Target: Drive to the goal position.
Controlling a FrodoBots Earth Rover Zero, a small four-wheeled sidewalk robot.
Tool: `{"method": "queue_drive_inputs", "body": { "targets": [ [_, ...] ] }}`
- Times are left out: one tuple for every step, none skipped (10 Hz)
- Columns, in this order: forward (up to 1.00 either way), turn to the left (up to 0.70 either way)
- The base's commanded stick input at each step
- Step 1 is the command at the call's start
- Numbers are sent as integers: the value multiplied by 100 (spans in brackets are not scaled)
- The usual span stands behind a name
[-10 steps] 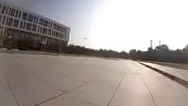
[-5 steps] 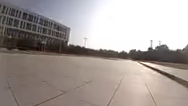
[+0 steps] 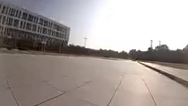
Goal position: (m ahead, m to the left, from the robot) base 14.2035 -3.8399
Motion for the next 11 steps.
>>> {"method": "queue_drive_inputs", "body": {
  "targets": [
    [7, 0],
    [8, 1],
    [8, 1],
    [7, 0],
    [7, 1],
    [7, 1],
    [8, 1],
    [7, 0],
    [8, 1],
    [7, 1],
    [7, 1]
  ]
}}
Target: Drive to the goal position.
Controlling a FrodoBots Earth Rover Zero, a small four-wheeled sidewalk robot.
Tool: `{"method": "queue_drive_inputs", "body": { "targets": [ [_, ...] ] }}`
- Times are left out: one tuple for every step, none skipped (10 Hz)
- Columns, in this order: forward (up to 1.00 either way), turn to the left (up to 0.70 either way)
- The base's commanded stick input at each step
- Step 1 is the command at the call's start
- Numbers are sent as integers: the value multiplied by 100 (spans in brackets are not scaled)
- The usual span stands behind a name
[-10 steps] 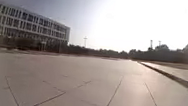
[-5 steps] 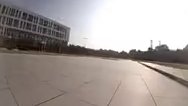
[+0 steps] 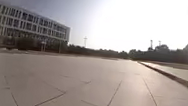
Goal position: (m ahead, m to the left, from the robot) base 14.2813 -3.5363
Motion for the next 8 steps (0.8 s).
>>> {"method": "queue_drive_inputs", "body": {
  "targets": [
    [7, 1],
    [7, 0],
    [7, 0],
    [7, 1],
    [7, 0],
    [7, 1],
    [7, 0],
    [7, 0]
  ]
}}
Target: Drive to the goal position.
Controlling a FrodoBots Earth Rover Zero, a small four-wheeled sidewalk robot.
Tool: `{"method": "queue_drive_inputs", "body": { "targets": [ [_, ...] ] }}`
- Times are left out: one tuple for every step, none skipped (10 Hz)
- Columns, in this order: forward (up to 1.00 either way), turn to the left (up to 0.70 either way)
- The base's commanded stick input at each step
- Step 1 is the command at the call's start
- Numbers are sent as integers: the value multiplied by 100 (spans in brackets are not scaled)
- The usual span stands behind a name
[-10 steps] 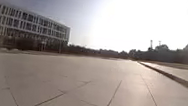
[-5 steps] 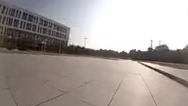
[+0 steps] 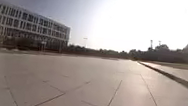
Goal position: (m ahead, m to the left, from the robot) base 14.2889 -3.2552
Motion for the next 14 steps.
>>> {"method": "queue_drive_inputs", "body": {
  "targets": [
    [8, 1],
    [8, 1],
    [8, 1],
    [8, 1],
    [8, 1],
    [7, 0],
    [7, 1],
    [8, 1],
    [8, 1],
    [7, 1],
    [7, 0],
    [7, 0],
    [8, 1],
    [7, 1]
  ]
}}
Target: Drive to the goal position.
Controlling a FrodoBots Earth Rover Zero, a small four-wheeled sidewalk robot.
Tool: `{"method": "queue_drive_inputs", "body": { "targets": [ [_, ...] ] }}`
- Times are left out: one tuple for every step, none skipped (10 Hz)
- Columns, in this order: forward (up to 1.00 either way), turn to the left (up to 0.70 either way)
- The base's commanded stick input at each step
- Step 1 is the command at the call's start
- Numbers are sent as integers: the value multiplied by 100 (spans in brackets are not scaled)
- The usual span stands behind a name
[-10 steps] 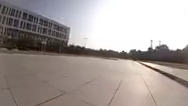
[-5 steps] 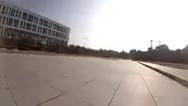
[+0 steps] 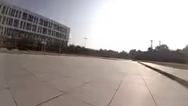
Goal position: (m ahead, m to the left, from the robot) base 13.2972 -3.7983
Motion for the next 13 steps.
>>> {"method": "queue_drive_inputs", "body": {
  "targets": [
    [7, 0],
    [7, 0],
    [7, 0],
    [7, 0],
    [7, 0],
    [8, 1],
    [7, 0],
    [8, 1],
    [8, 1],
    [7, 1],
    [7, 0],
    [8, 1],
    [7, 0]
  ]
}}
